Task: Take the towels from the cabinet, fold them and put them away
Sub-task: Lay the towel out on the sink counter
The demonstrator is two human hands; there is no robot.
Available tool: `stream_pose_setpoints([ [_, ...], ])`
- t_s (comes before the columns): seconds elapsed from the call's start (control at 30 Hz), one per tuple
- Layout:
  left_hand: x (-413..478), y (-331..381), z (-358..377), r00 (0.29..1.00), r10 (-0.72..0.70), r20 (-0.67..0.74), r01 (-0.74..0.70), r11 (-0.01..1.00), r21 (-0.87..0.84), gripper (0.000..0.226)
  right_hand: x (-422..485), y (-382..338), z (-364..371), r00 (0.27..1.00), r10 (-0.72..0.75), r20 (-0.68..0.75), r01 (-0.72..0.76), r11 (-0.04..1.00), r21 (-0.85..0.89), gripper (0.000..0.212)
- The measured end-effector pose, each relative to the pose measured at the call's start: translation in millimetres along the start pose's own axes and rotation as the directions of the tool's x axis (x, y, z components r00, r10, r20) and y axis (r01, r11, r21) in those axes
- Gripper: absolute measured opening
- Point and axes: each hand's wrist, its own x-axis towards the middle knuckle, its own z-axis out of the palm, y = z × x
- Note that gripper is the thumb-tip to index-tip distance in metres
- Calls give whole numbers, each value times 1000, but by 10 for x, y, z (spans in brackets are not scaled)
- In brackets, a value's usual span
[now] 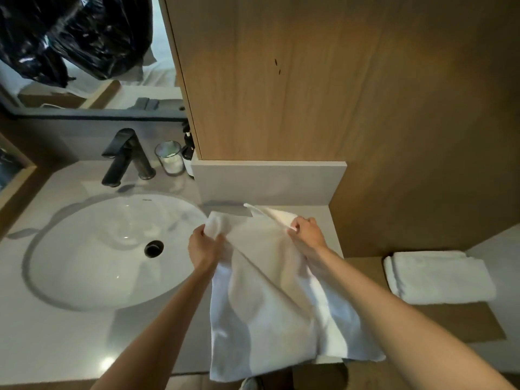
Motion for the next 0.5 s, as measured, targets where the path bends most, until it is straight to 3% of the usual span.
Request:
stream_pose_setpoints([
  [0.07,-108,91,-120,993,93,69,-88,993,-73,35,-129,13,-105,998,1,-61,2,999,42,6],
  [0.17,-363,245,-325,964,225,144,-197,962,-187,40,-437,66,-336,993,-33,-114,47,992,119,16],
  [0.27,-760,431,-546,921,329,210,-238,900,-365,16,-824,123,-613,978,-126,-164,149,979,138,19],
  [0.37,-1248,586,-783,898,349,269,-190,858,-477,12,-1319,167,-855,957,-185,-222,243,933,266,16],
  [0.5,-2032,663,-1094,850,351,392,-3,748,-664,16,-2090,305,-1059,954,-206,-216,280,866,414,14],
])
